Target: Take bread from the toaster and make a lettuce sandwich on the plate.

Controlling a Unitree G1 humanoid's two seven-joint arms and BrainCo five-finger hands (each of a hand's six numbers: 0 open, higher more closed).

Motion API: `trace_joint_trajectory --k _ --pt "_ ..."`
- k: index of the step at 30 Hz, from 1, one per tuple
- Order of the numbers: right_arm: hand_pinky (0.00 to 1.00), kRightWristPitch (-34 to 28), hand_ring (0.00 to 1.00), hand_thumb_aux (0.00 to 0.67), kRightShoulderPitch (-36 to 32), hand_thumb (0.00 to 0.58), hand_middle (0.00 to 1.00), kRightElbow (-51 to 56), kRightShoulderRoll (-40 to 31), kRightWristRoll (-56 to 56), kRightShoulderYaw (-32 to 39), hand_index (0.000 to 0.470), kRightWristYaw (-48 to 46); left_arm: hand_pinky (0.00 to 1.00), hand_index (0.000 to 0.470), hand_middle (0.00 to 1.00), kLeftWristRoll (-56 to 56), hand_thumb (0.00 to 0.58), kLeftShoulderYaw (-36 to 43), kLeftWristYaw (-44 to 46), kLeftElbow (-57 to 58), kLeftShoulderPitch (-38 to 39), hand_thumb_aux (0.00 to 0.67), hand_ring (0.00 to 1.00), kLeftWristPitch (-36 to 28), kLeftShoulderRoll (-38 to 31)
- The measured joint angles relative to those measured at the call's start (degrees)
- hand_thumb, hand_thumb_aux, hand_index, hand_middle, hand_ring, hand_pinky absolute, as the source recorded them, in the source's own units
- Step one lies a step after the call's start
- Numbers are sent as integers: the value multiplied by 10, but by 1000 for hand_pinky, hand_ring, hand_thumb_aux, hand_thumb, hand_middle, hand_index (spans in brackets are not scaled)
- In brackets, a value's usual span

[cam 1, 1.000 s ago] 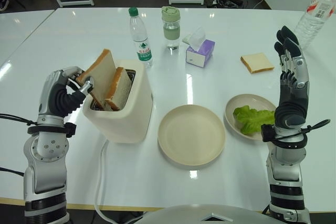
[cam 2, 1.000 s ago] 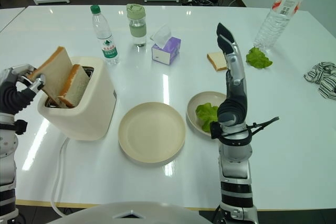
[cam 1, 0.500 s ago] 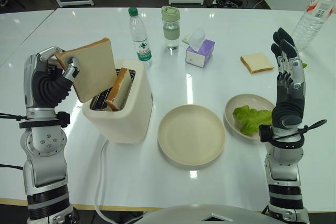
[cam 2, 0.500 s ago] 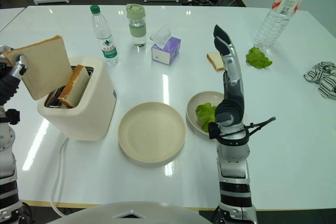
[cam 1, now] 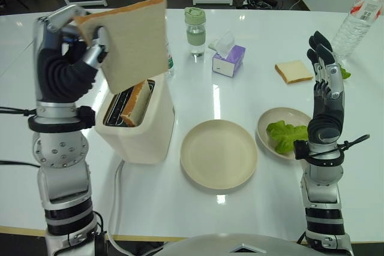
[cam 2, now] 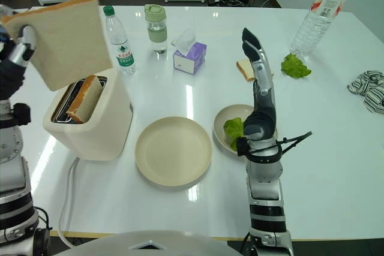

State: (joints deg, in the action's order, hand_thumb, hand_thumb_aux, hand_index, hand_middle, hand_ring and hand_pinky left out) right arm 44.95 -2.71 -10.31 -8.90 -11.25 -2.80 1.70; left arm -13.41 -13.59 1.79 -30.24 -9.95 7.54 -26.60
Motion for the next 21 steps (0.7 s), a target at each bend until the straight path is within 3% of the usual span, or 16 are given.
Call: trace_joint_trajectory --k 4,9,21 --pt "0 6 0 0 -21 0 0 21 0 1 -12 0 12 1000 470 1000 38 580 121 46 -16 -10 670 1000 -45 65" --pt "0 10 0 0 -36 0 0 43 -1 2 -24 0 26 1000 470 1000 37 580 224 74 9 34 670 1000 -72 109" --pt "0 13 0 0 -39 0 0 47 12 0 -23 0 40 1000 470 1000 -88 580 321 95 198 105 670 1000 -53 60"
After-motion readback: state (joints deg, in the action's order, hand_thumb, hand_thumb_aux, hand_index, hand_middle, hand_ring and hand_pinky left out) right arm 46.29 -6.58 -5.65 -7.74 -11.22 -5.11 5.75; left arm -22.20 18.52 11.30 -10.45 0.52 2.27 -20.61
